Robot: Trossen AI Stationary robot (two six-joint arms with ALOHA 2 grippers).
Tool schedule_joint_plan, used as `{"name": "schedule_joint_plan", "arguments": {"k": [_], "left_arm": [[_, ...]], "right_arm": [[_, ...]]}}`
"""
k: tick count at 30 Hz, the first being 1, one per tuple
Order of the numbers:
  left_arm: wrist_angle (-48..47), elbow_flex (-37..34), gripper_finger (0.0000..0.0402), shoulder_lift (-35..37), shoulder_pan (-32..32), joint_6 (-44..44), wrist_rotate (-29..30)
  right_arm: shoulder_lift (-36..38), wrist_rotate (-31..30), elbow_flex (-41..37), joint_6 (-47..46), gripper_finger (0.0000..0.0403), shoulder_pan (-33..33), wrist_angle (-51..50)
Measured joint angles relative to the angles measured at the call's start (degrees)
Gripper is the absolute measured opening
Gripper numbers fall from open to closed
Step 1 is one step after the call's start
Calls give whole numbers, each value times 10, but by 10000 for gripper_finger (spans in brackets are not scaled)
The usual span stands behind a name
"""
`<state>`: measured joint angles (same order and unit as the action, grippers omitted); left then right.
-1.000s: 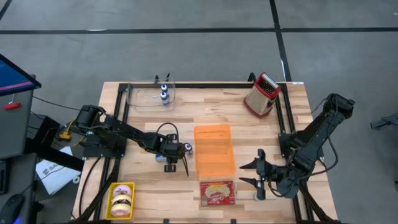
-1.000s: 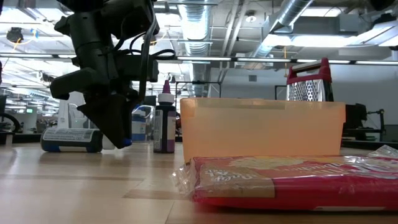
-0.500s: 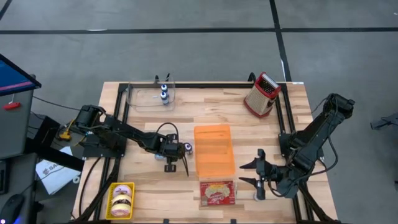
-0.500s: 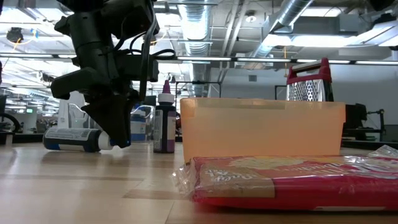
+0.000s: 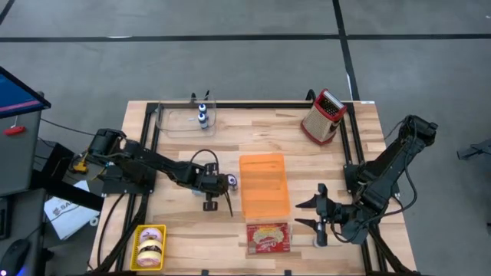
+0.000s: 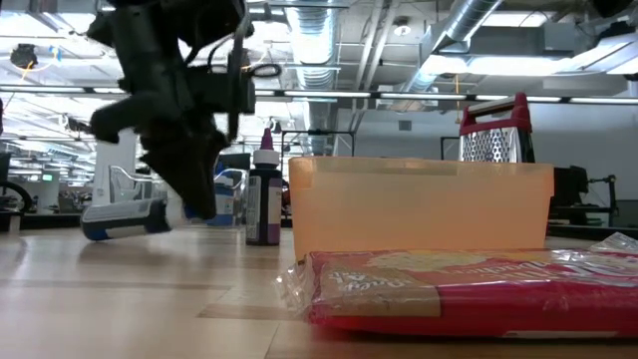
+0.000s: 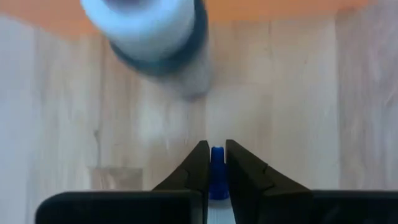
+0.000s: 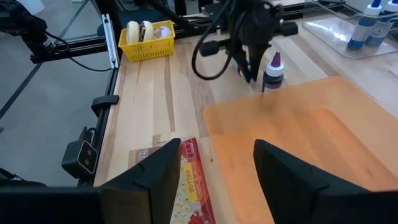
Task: Pick & Place Food Item
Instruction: Put the blue food coloring bottle into the transparent bin
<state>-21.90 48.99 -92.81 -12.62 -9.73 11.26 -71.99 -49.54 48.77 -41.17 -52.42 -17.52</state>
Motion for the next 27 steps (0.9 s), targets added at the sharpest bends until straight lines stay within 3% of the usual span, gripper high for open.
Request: {"name": "schedule_joint_plan", "arguments": {"k": [5,13,19,27], "left_arm": [[-23,0,25,54,6,0,19],[-87,-1,18,187,5,-21,115],[-95,-1,7,250,5,-42,233],[-86,-1,7,269,26,-46,382]], "right_arm": [[0,0,0,-2,195,0,-3],[0,0,0,-3,195,0,-4],[0,0,0,-4,195,0,-6],[0,0,0,-4,195,0,-8]]}}
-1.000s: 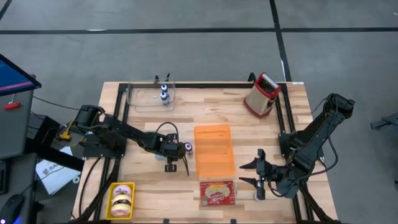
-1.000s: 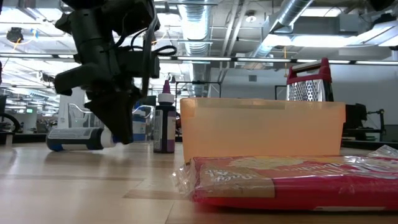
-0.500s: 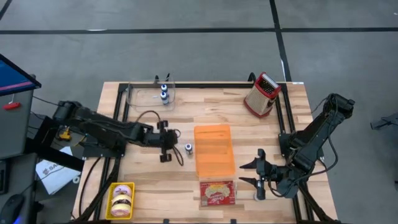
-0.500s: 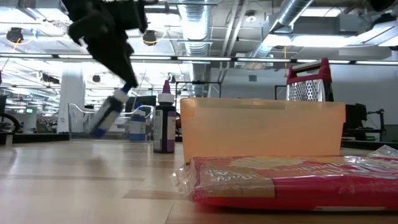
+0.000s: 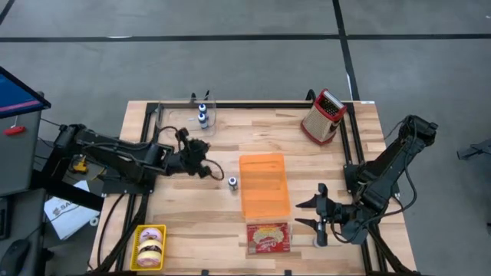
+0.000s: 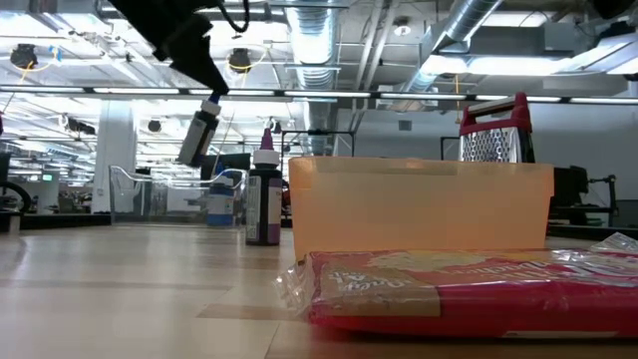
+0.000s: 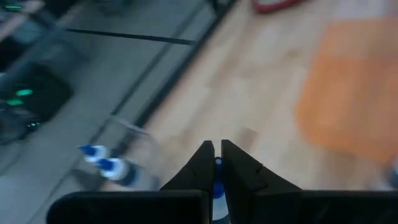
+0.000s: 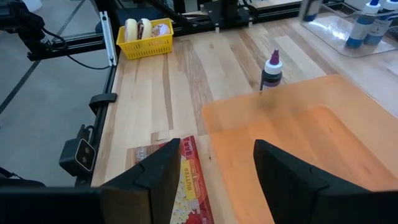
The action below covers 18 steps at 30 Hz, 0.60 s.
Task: Pick & Place Food Item
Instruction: Put the blue food coloring bottle into the transparent bin
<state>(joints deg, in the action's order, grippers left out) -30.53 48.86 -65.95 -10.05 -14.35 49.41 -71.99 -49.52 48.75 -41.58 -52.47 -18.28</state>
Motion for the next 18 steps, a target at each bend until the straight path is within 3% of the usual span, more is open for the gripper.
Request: {"name": "schedule_joint_plan", "arguments": {"k": [9,18], "left_arm": [[52,-12,7,0,73,8,115],[198,-79,7,23,213,20,107]], "right_arm": [[0,1,0,0,195,0,-3],[0,2,0,0,195,-2,-5]]}}
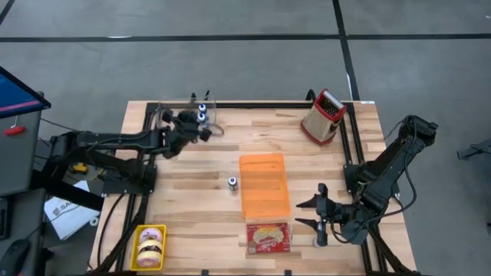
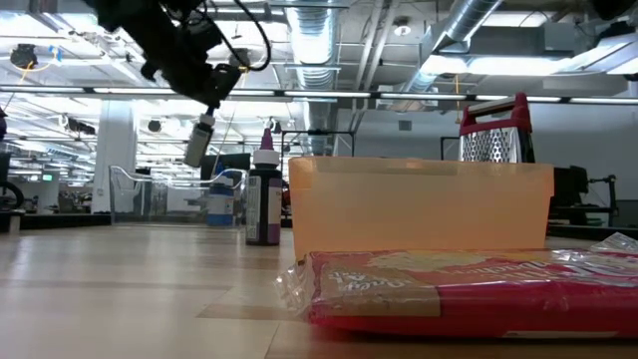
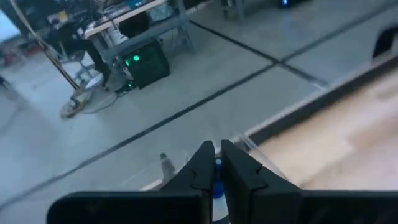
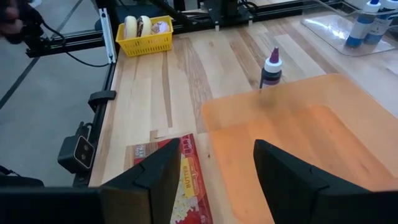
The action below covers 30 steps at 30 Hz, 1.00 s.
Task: Pick & Place Food Item
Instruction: Put the blue food coloring bottle into the transparent bin
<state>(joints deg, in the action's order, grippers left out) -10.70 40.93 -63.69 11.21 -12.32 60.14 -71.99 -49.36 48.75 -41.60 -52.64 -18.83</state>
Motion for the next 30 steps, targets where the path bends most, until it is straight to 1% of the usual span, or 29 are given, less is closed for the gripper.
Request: {"name": "schedule_joint_plan", "arguments": {"k": [3,7,10,14,16,22,30], "left_arm": [[74,-37,7,27,61,22,-41],[156,-76,7,61,147,42,-114],[174,-89,6,68,204,39,-161],[179,-92,6,55,268,3,-230],[180,-93,6,38,288,-4,-253],[227,-93,6,-19,317,-24,-280],[275,-93,6,-94,339,-60,-286]], "right_arm": [[0,0,0,-1,195,-5,-2],[0,-1,0,-5,195,-7,-5],[0,-2,0,-6,195,-6,-6],[0,-3,0,-6,195,-4,-8],[0,-3,0,-6,195,-1,-9],[0,-5,0,-4,195,0,-13],[0,-4,0,-4,195,-3,-18]]}}
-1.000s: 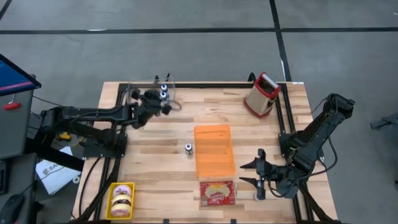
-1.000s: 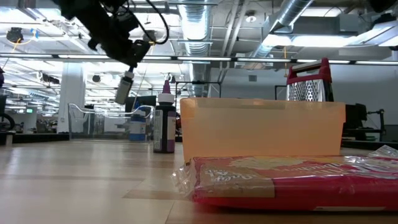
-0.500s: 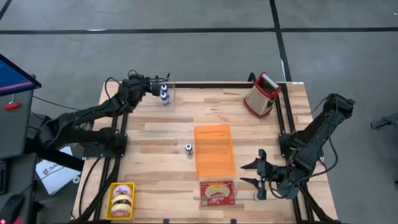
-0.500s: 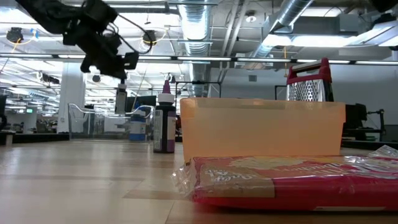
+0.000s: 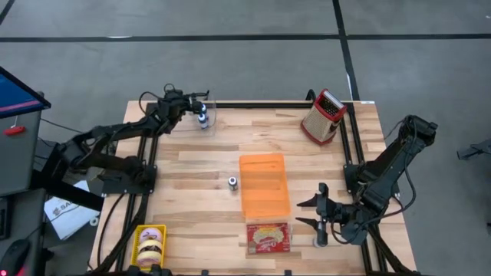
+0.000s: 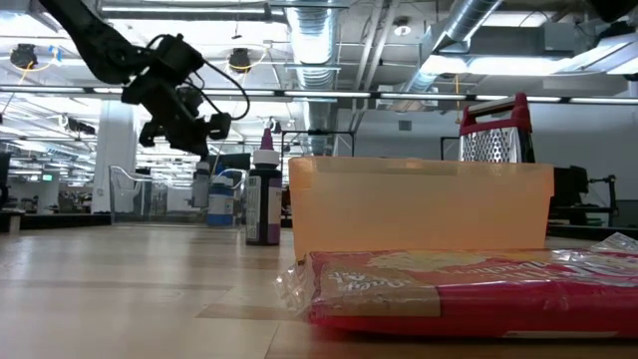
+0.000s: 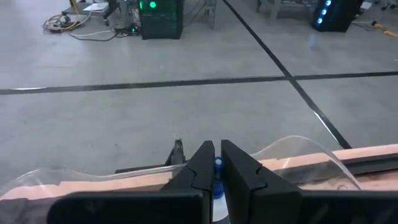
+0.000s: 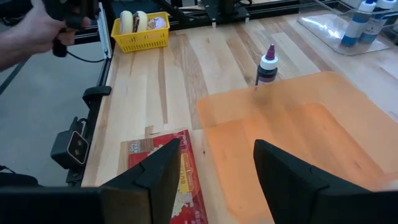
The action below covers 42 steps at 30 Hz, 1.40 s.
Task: Pick & Place Food Item
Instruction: Put the blue food coloring bottle into the transparent bin
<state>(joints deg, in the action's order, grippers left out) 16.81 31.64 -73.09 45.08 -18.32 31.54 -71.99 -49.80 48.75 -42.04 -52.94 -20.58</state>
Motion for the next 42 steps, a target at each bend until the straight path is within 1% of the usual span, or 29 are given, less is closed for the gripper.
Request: {"name": "schedule_joint_plan", "arguments": {"k": [5,11,18,26,33,42], "left_arm": [[29,0,6,-32,0,-13,0],[31,0,6,-55,1,-19,0],[63,-29,6,-55,9,-23,1],[176,-94,11,-53,19,-32,-16],[194,-97,14,-54,19,-12,-43],[219,-97,54,-55,19,-10,-50]], "right_arm": [[0,0,0,-3,195,-3,0],[0,1,-3,-13,195,-3,-3],[0,3,-3,-18,195,-3,-4],[0,2,-3,-21,195,-3,-4],[0,-2,-3,-21,195,-2,-4],[0,-4,-3,-21,195,-2,-6]]}}
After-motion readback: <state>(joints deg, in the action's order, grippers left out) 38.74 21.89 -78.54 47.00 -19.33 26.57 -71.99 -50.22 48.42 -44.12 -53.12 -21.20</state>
